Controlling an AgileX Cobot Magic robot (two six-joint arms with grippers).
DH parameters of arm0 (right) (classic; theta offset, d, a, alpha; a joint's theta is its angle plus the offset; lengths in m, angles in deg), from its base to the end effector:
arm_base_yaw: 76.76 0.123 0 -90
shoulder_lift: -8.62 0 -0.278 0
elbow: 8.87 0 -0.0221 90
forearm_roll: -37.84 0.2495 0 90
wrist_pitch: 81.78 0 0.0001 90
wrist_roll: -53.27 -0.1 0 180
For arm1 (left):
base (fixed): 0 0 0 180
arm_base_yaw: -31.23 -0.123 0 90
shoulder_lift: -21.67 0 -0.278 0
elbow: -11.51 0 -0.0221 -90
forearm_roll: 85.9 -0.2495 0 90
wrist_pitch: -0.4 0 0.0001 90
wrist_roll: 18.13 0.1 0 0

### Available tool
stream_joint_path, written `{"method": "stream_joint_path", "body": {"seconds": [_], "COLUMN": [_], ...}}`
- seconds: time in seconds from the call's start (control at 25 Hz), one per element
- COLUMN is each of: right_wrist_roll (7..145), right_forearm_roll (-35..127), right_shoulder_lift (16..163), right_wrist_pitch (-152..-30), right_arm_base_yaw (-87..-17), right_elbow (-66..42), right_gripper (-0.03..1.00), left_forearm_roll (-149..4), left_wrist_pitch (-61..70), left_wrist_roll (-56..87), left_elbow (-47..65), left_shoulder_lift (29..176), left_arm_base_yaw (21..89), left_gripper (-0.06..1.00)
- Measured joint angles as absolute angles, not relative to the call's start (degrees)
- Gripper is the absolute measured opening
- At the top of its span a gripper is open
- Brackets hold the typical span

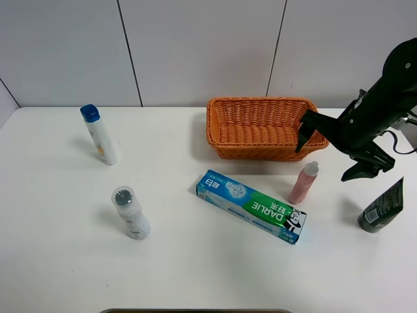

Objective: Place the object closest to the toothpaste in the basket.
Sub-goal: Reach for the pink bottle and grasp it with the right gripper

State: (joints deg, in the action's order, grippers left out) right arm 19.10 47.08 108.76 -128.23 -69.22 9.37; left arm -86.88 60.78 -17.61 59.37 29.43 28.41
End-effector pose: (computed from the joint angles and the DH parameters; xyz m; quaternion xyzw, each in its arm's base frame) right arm 0.3013 0.0516 0.2018 0.2736 0.9506 0.1078 0.0997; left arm 0.0077 0.0019 0.2757 -0.0174 0.8478 0.0240 0.5294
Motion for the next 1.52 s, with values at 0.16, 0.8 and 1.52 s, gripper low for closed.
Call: {"method": "stream_joint_path", "body": {"seconds": [0.16,0.8,1.52], "right_wrist_roll": [18.54,18.54,19.14], "right_forearm_roll": [47.03,44.91,45.52], "right_shoulder_lift": [111.17,118.15,122.88], "right_wrist_pitch": [-127.20,-123.97,-120.94], "right_arm_base_yaw": [-68.85,-68.39,-67.08], "right_elbow": [9.37,9.37,9.37], "right_gripper": [0.99,0.99,0.98], "left_forearm_roll": [-86.88,-86.88,-86.88], "left_wrist_pitch": [60.78,60.78,60.78], "left_wrist_roll": [-17.61,-17.61,-17.61], "left_elbow": [59.37,59.37,59.37], "left_shoulder_lift": [29.43,29.43,29.43], "left_arm_base_yaw": [28.41,28.41,28.41], "left_gripper": [0.94,0.94,0.94]}}
